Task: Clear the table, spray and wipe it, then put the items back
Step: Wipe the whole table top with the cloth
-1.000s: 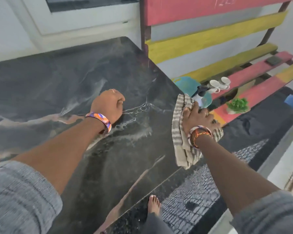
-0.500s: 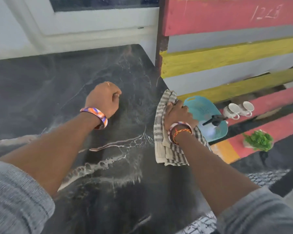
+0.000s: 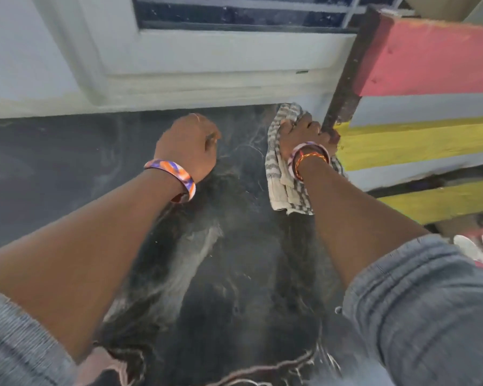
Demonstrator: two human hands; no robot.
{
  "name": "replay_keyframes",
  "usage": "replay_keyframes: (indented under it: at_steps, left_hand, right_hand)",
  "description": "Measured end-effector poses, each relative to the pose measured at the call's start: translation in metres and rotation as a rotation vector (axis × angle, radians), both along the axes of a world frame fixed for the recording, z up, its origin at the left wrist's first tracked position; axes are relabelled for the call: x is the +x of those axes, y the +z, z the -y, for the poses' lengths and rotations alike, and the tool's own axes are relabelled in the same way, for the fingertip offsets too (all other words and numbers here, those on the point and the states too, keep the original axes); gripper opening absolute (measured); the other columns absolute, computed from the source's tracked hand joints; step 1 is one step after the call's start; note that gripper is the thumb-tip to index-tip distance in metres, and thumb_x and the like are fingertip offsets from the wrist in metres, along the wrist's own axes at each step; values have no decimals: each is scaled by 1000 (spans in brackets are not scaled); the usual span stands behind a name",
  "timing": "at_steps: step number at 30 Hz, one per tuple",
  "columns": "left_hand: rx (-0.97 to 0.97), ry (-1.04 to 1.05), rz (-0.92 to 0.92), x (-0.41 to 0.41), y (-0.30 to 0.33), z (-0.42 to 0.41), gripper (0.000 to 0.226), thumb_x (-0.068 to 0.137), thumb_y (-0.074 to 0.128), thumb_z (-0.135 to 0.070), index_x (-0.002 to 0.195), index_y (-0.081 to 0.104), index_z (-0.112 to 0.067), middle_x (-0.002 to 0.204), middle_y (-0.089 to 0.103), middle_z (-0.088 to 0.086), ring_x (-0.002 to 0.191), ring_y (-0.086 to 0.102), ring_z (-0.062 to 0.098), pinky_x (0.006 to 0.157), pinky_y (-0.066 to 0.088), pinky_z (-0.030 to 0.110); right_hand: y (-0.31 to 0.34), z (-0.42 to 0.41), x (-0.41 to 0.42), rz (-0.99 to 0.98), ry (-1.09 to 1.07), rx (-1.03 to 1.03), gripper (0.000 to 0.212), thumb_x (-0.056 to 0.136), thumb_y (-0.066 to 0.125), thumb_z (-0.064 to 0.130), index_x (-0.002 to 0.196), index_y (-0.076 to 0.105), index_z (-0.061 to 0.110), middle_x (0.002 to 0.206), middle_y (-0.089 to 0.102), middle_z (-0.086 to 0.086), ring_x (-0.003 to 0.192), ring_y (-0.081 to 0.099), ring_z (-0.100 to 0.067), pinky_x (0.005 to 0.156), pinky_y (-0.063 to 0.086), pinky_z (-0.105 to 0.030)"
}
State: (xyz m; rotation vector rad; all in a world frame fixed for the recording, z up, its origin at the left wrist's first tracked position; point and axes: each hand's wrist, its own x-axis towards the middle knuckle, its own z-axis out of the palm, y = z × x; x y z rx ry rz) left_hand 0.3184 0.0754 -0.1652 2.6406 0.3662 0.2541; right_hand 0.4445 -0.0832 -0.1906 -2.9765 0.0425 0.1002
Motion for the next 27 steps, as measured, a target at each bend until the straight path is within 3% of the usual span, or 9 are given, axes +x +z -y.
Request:
replay_keyframes:
  at_steps: [3, 6, 11, 18, 20, 23, 27]
  left_hand:
    - [15, 0, -18, -7, -6, -27, 35, 91, 47, -15, 125, 56, -12, 134, 54, 12, 125, 48, 31, 107, 38, 41]
    - [43, 65, -43, -24, -7, -49, 44, 90, 48, -17, 134, 46, -11, 139, 49, 15, 129, 43, 34, 109, 36, 44]
    - [95, 176, -86, -71, -4, -68, 46, 89, 50, -12, 134, 45, -5, 139, 48, 21, 129, 42, 38, 109, 36, 47]
    - [137, 279, -117, -143, 3, -42, 44, 86, 47, -5, 129, 49, -5, 130, 53, 25, 118, 49, 44, 97, 44, 52]
    - [135, 271, -122, -166, 6, -24, 43, 85, 43, -11, 126, 53, -5, 126, 56, 26, 115, 51, 45, 93, 47, 53]
    - [136, 260, -165, -198, 13, 5, 43, 85, 44, -9, 127, 53, -6, 124, 56, 24, 114, 51, 44, 91, 47, 51]
    - [137, 202, -193, -234, 22, 27, 46, 83, 46, -2, 129, 50, -6, 128, 54, 22, 116, 49, 41, 92, 45, 47]
  right_hand:
    - [2, -17, 9, -79, 101, -59, 61, 96, 14, 53, 150, 1, 29, 160, 1, -5, 145, 2, -37, 108, 1, -68]
    - [2, -25, 4, -112, 251, -97, 58, 96, 11, 57, 148, -6, 38, 159, -11, 3, 145, -10, -37, 104, -4, -74]
    - [6, -56, -36, -104, 547, -99, 53, 97, 11, 54, 146, -6, 43, 158, -12, 10, 145, -11, -34, 103, -7, -75]
    - [5, -87, -161, -48, 954, -133, 53, 97, 13, 54, 146, -1, 44, 159, -5, 11, 146, -9, -32, 104, -6, -73]
    - [4, -77, -195, -35, 973, -128, 52, 98, 14, 51, 147, 1, 43, 159, -3, 10, 146, -9, -30, 103, -11, -73]
    - [6, -45, -223, 23, 923, -203, 50, 98, 11, 47, 147, 3, 41, 159, -1, 10, 147, -5, -24, 90, -26, -74]
    - [11, 22, -229, -70, 589, -163, 52, 97, 8, 51, 146, -4, 44, 158, -10, 12, 147, -6, -20, 88, -21, -78]
